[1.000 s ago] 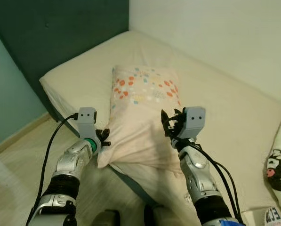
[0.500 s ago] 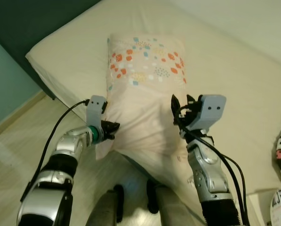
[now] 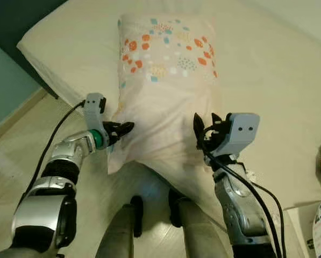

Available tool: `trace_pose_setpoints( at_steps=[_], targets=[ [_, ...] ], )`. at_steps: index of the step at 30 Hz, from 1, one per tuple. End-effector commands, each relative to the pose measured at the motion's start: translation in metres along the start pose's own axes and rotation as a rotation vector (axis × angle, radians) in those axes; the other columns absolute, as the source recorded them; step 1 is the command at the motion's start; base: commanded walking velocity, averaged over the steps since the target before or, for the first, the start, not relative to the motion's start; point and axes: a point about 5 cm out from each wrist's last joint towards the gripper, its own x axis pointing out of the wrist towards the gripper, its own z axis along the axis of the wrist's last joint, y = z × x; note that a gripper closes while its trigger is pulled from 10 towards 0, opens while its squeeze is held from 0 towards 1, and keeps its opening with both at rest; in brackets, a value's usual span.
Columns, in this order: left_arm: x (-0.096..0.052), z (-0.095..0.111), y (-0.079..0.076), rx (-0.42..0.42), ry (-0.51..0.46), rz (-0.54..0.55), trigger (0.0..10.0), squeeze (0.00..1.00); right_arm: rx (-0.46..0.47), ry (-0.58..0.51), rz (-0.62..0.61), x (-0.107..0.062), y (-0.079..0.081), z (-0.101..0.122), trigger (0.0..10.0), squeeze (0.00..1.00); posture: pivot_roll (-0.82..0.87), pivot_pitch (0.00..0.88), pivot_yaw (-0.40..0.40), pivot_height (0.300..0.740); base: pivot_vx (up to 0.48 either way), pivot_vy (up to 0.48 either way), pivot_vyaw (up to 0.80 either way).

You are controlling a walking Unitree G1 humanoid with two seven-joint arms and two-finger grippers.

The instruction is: Clean up the room

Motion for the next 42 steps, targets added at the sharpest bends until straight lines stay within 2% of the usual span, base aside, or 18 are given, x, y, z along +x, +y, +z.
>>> trace_pose_setpoints(
  at_steps=[1,3,8,10,12,13,18,21,22,23,24,25,27,34,36,37,38,42],
  targets=[
    [-0.005,-0.012,0.006,-0.071,0.028,-0.023,10.0,1.00,0.030,0.033,-0.020,-0.008,0.003,-0.006,10.0,0.00,-0.17,0.483,0.067,0.740,0.000,0.000,0.00],
    [-0.011,-0.019,0.008,-0.176,0.010,-0.092,10.0,1.00,0.036,0.039,-0.023,-0.010,0.004,-0.004,10.0,0.00,-0.18,0.498,0.065,0.740,0.000,0.000,0.00],
    [-0.008,-0.039,-0.004,-0.290,-0.002,-0.229,10.0,1.00,0.040,0.049,-0.024,-0.014,0.006,-0.001,10.0,0.00,-0.21,0.510,0.059,0.740,0.000,0.000,0.00],
    [-0.008,-0.039,-0.004,-0.290,-0.002,-0.229,10.0,1.00,0.040,0.049,-0.024,-0.014,0.006,-0.001,10.0,0.00,-0.21,0.510,0.059,0.740,0.000,0.000,0.00],
    [-0.004,-0.048,-0.010,-0.283,0.010,-0.242,10.0,1.00,0.040,0.053,-0.024,-0.015,0.007,0.000,10.0,0.00,-0.21,0.512,0.056,0.740,0.000,0.000,0.00],
    [0.002,-0.063,-0.016,-0.247,0.043,-0.220,10.0,1.00,0.040,0.055,-0.022,-0.016,0.007,0.001,10.0,0.00,-0.22,0.513,0.054,0.740,0.000,0.000,0.00],
    [0.007,-0.078,-0.022,-0.237,0.091,-0.187,10.0,1.00,0.042,0.058,-0.017,-0.017,0.009,0.002,10.0,0.00,-0.22,0.510,0.052,0.740,0.000,0.000,0.00],
    [0.012,-0.085,-0.037,-0.270,0.121,-0.278,10.0,1.00,0.044,0.064,-0.012,-0.017,0.010,0.002,10.0,0.00,-0.22,0.504,0.053,0.740,0.000,0.000,0.00],
    [0.014,-0.089,-0.043,-0.269,0.138,-0.311,10.0,0.80,0.045,0.066,-0.011,-0.017,0.011,0.002,10.0,0.00,-0.22,0.500,0.053,0.740,0.000,0.000,0.00],
    [0.015,-0.093,-0.049,-0.266,0.154,-0.335,10.0,0.33,0.045,0.068,-0.009,-0.017,0.011,0.002,10.0,0.00,-0.22,0.498,0.053,0.740,0.000,0.000,0.00],
    [0.015,-0.093,-0.049,-0.266,0.154,-0.335,10.0,0.33,0.045,0.068,-0.009,-0.017,0.011,0.002,10.0,0.00,-0.22,0.498,0.053,0.740,0.000,0.000,0.00],
    [0.019,-0.098,-0.058,-0.256,0.165,-0.360,10.0,0.00,0.046,0.070,-0.008,-0.017,0.012,0.002,10.0,0.00,-0.23,0.494,0.053,0.740,0.000,0.000,0.00],
    [0.021,-0.101,-0.063,-0.228,0.176,-0.374,10.0,0.00,0.046,0.071,-0.007,-0.017,0.012,0.002,10.0,0.00,-0.23,0.492,0.053,0.740,0.000,0.000,0.00],
    [0.034,-0.115,-0.077,0.074,0.218,-0.255,10.0,0.00,0.044,0.065,-0.003,-0.014,0.012,0.004,10.0,0.00,-0.23,0.475,0.052,0.740,0.000,0.000,0.00],
    [0.036,-0.115,-0.076,0.119,0.214,-0.188,9.4,0.00,0.043,0.063,-0.003,-0.013,0.012,0.005,10.0,0.00,-0.23,0.472,0.053,0.740,0.000,0.000,0.00],
    [0.038,-0.113,-0.073,0.155,0.204,-0.113,2.9,0.00,0.043,0.062,-0.003,-0.013,0.011,0.005,10.0,0.00,-0.23,0.470,0.054,0.740,0.000,0.000,0.00],
    [0.040,-0.111,-0.071,0.188,0.197,-0.044,0.0,0.00,0.043,0.060,-0.002,-0.012,0.012,0.005,10.0,0.00,-0.23,0.468,0.055,0.740,0.000,0.000,0.00],
    [0.042,-0.106,-0.067,0.221,0.188,0.053,0.0,0.00,0.045,0.058,0.000,-0.012,0.012,0.005,10.0,0.00,-0.23,0.466,0.056,0.740,0.000,0.000,0.00]
  ],
)
